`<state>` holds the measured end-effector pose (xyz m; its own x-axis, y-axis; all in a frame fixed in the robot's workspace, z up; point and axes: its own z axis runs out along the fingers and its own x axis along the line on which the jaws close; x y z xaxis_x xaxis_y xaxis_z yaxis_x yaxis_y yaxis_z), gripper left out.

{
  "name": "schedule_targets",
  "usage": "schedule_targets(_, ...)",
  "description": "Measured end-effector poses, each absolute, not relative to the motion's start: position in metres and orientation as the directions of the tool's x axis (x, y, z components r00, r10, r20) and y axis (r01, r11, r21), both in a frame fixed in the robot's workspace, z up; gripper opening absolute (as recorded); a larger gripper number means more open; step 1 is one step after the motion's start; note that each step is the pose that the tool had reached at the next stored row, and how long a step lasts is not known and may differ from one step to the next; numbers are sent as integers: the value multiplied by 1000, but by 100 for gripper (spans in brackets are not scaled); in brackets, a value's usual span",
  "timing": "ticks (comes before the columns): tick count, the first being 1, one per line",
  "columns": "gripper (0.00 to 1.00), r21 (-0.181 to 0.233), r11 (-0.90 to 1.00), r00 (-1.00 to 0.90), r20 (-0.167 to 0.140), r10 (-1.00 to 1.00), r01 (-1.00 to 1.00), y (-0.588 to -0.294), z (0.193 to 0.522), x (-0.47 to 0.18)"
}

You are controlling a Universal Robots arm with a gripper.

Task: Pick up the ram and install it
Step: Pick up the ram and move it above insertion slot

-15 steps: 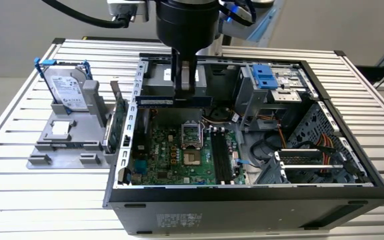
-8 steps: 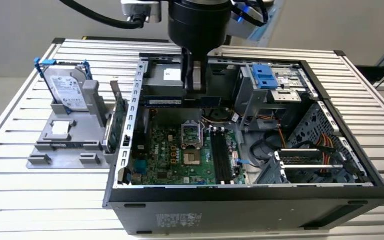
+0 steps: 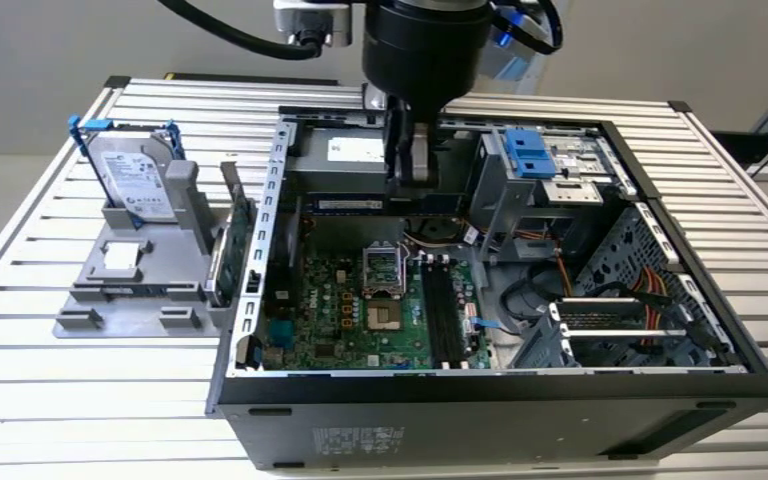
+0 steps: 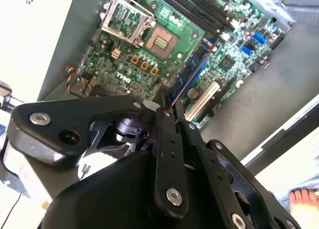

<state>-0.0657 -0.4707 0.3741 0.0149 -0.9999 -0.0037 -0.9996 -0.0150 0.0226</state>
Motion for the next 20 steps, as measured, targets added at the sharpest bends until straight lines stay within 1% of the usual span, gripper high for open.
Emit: schedule_targets(20, 0, 23, -15, 15, -4, -1000, -1000, -471, 375, -24)
